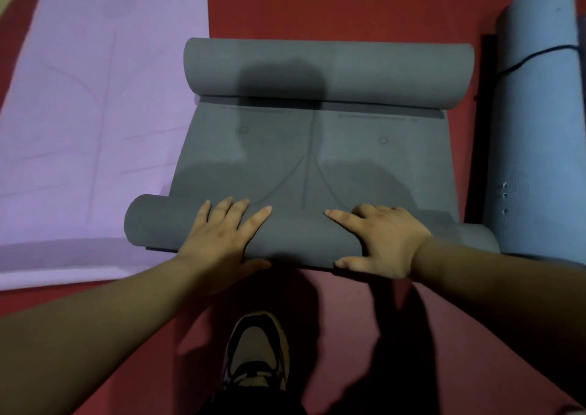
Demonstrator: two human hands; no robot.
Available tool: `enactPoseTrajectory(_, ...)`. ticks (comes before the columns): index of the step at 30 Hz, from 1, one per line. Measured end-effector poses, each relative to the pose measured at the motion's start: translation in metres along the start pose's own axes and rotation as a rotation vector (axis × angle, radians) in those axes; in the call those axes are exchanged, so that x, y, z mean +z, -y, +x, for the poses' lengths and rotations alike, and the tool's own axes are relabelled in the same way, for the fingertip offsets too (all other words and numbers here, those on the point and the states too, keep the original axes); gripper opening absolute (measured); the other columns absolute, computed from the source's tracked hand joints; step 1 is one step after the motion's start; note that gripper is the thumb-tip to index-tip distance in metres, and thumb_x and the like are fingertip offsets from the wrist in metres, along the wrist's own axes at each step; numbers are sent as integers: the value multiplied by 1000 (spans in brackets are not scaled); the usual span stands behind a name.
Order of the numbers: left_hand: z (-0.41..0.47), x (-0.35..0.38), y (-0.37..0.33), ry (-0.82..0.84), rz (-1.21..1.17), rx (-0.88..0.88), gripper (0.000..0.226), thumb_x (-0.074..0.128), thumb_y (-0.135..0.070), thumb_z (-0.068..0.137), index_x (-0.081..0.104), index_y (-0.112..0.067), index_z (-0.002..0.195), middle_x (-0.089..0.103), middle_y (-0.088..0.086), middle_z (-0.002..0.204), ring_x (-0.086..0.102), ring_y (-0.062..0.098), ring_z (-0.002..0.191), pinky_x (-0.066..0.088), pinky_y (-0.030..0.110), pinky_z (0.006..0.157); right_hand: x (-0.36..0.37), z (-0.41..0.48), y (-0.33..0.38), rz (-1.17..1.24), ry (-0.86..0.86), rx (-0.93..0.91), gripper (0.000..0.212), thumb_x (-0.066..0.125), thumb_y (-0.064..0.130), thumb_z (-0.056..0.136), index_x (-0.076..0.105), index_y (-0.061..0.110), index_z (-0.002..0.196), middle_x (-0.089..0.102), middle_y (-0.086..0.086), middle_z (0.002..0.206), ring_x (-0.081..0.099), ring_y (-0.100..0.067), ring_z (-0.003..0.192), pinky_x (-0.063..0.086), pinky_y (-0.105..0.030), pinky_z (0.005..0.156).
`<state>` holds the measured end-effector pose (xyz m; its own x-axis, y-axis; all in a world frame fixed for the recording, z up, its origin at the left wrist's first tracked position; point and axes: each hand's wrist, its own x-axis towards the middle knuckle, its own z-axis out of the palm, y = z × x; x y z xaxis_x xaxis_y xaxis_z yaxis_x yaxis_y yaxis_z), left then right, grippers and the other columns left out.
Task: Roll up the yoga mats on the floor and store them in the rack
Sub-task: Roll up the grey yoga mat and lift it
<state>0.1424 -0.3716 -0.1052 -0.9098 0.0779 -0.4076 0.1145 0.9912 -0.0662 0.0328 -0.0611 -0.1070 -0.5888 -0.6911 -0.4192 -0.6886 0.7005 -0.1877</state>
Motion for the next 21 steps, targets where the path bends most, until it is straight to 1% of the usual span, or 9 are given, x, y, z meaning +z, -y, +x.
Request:
enactPoseTrajectory(2,1,1,0,19,-10,-17,100,9,-90,72,-5,-43,159,20,8,166,16,33,152,8,57,123,1,1,-3,-1,2,-4,96,31,93,75,-4,53,155,52,1,132,56,-25,119,46,-45,99)
enactPoseTrajectory(5,9,-6,2,57,-11,-33,100,2,-90,69,-11,-45,157,15,5,166,10,28,153,4,54,125,-1,5,-3,14,16,-4,95,32,92,76,-3,53,155,52,3,133,56,-24,120,46,-44,99)
enactPoseTrajectory(7,15,-11,4,82,-18,-15,99,2,-90,69,-11,-46,157,15,5,164,11,27,152,3,53,125,-4,6,-3,10,4,7,95,32,91,76,-2,52,156,51,1,135,56,-26,122,46,-45,99)
enactPoseTrajectory(10,23,-18,11,84,-37,21,98,9,-91,72,-5,-47,157,24,5,161,20,26,148,9,50,123,7,-5,2,-100,-134,30,90,24,90,83,4,47,159,48,-11,144,53,-35,124,43,-51,99)
enactPoseTrajectory(12,27,-21,15,89,-26,38,96,12,-91,73,-4,-47,157,28,4,158,25,26,146,14,50,121,18,-12,7,-145,-202,34,86,26,86,87,12,43,160,50,-17,142,54,-39,118,45,-53,95)
enactPoseTrajectory(14,28,-19,15,88,-4,44,95,12,-91,74,-4,-47,157,29,5,158,26,26,145,15,50,121,22,-11,4,-163,-230,37,84,31,83,88,17,41,160,55,-20,136,57,-40,112,48,-53,91)
enactPoseTrajectory(16,28,-19,15,95,-15,50,95,13,-91,75,-4,-47,157,29,5,158,27,26,145,15,49,121,22,-7,2,-176,-226,25,84,30,83,88,16,40,160,56,-19,134,58,-40,109,49,-51,89)
enactPoseTrajectory(19,31,-26,17,106,-34,52,95,14,-90,75,-6,-47,157,27,6,159,24,26,147,13,52,122,15,-4,-1,-170,-186,17,86,24,85,87,9,42,160,55,-14,135,58,-37,112,48,-49,91)
enactPoseTrajectory(21,27,-24,15,45,-15,32,94,14,-89,77,-7,-45,157,22,9,162,18,29,151,7,58,124,8,-1,-4,-138,-150,19,87,20,88,85,3,45,159,53,-10,135,56,-34,115,47,-47,94)
